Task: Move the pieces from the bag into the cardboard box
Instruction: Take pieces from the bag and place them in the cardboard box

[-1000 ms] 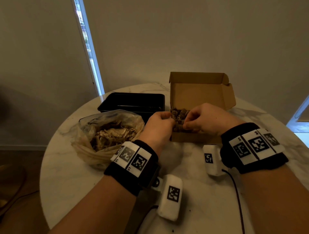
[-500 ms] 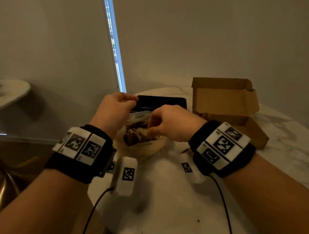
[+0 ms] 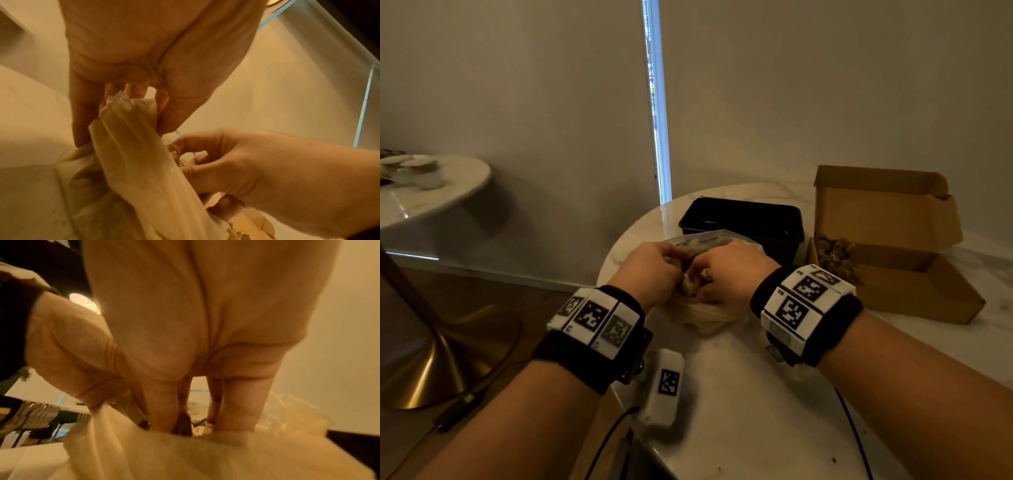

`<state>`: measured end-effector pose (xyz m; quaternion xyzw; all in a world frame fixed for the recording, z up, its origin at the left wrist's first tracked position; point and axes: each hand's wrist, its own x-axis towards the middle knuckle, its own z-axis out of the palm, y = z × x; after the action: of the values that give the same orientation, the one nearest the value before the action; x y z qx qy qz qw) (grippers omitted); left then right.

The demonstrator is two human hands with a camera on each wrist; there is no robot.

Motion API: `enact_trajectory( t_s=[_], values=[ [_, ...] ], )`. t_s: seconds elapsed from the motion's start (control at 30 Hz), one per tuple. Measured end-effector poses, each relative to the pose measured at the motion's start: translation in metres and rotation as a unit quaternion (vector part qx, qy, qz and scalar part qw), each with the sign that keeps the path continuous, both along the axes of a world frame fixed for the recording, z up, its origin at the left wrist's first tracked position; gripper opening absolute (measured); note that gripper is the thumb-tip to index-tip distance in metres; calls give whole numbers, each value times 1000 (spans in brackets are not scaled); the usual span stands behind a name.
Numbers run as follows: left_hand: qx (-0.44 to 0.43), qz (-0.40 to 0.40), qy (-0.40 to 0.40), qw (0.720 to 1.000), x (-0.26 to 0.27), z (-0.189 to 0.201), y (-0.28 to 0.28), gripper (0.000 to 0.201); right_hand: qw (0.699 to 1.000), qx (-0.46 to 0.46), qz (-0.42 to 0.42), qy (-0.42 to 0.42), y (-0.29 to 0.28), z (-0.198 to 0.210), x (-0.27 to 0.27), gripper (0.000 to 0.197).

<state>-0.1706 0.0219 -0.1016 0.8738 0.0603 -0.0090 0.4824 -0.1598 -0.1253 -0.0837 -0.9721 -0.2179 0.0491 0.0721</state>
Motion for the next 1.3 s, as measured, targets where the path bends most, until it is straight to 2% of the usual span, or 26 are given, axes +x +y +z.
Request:
enact_trajectory(
  t_s=[0.2, 0.33, 0.47, 0.63, 0.73, 0.87, 0.97, 1.13, 1.3],
  values=[
    [1, -3, -14, 1000, -2, -3, 4, 38, 999, 31, -26, -10, -5, 0, -2, 22],
    [-6, 5, -10, 1000, 1, -5, 6, 38, 990, 133, -54, -4, -15, 5, -1, 11],
    [-9, 19, -7, 1000, 0, 0, 7, 42, 964, 256, -64, -31, -27, 14, 1, 10],
    [22, 24, 2, 999, -1, 4, 9, 44, 942, 323, -63, -60, -36, 18, 5, 8],
    [22, 26, 11, 999, -3, 5, 8, 42, 937, 338, -63, -58, -38, 20, 6, 9],
    [17, 26, 11, 999, -6, 6, 5, 41, 950, 306, -53, -43, -38, 20, 5, 7],
    [3, 28, 5, 1000, -6, 6, 5, 37, 933, 346, -67, -77, -37, 23, 4, 7],
    [-38, 64, -28, 997, -3, 6, 4, 18, 905, 413, -66, -82, -38, 35, 4, 6],
    [-71, 103, -70, 990, 0, 8, 4, 23, 897, 429, -56, -93, -35, 48, 2, 5]
  ],
)
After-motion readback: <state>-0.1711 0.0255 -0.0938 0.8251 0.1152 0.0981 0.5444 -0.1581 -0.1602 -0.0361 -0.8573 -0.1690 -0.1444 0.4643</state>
